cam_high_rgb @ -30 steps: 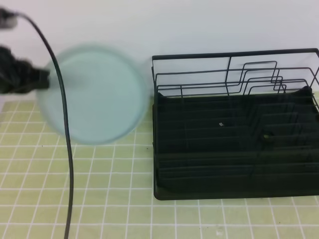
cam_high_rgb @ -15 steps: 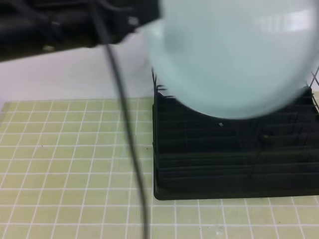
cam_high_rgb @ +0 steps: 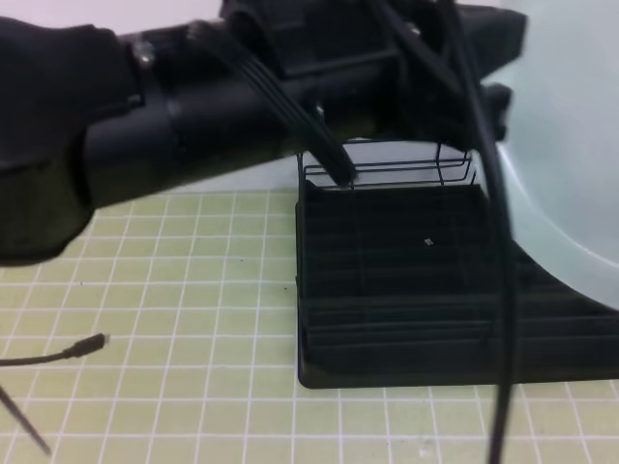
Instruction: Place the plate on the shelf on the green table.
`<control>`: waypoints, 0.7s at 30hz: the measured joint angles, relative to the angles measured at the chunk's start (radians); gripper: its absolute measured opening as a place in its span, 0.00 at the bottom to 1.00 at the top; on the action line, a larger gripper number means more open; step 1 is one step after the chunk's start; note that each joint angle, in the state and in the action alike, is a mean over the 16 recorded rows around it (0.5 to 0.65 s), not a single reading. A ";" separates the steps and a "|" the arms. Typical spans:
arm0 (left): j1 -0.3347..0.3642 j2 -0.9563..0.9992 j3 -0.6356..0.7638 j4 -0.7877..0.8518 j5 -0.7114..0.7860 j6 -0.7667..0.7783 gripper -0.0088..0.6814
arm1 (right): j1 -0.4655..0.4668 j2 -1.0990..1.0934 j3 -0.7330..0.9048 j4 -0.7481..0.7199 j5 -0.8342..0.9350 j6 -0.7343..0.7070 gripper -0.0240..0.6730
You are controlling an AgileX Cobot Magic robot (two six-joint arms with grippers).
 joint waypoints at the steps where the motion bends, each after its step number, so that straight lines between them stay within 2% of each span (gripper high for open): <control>1: -0.013 0.000 0.000 -0.001 -0.009 0.008 0.02 | 0.000 0.008 0.000 0.008 -0.003 -0.005 0.74; 6: -0.055 0.000 0.000 -0.017 -0.022 0.054 0.04 | 0.000 0.042 0.000 0.056 -0.008 -0.067 0.56; 9: -0.067 0.000 0.000 -0.033 -0.017 0.083 0.11 | -0.001 0.056 0.000 0.085 -0.008 -0.124 0.45; 15: -0.072 -0.004 0.000 -0.076 -0.014 0.140 0.41 | -0.001 0.074 -0.011 0.121 -0.047 -0.324 0.25; 21: -0.073 -0.038 0.000 -0.091 -0.056 0.192 0.73 | -0.002 0.131 -0.081 0.127 -0.169 -0.659 0.21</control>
